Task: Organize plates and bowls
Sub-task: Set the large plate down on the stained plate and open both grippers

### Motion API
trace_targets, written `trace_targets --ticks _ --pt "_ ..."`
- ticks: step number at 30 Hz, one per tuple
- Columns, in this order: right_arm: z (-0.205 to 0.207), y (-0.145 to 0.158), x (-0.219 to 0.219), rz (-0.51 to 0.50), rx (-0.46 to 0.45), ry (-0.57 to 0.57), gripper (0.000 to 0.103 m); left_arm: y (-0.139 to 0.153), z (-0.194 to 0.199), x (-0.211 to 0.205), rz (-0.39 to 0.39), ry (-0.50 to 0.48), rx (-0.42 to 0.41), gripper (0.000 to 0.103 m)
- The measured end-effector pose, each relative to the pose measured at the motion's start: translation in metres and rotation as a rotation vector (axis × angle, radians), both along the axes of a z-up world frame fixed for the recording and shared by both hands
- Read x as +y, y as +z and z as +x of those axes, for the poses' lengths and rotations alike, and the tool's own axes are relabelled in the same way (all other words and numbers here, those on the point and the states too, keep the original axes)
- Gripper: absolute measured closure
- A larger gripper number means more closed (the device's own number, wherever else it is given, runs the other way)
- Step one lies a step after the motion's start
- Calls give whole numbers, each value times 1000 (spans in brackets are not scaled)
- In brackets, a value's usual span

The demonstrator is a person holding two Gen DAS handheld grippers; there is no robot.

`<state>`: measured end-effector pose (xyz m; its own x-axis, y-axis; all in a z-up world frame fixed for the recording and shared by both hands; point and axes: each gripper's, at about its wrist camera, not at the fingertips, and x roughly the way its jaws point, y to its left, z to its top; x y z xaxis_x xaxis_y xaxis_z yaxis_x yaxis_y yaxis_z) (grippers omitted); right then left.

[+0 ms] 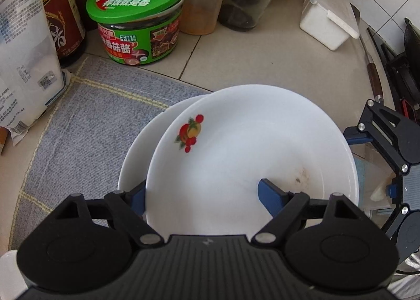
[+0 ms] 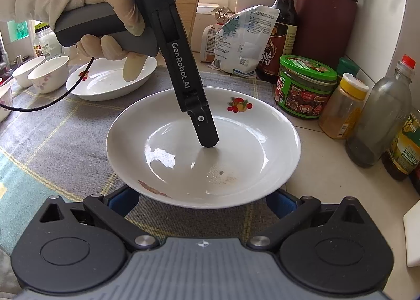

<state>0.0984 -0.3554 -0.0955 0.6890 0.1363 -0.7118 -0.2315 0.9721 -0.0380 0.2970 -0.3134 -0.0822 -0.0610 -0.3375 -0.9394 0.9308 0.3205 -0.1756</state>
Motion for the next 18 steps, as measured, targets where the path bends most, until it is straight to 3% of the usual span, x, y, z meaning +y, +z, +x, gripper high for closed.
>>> trace_targets --ticks 18 --pt "-2 2 2 0 -6 -4 0 1 -2 -5 34 -10 -30 17"
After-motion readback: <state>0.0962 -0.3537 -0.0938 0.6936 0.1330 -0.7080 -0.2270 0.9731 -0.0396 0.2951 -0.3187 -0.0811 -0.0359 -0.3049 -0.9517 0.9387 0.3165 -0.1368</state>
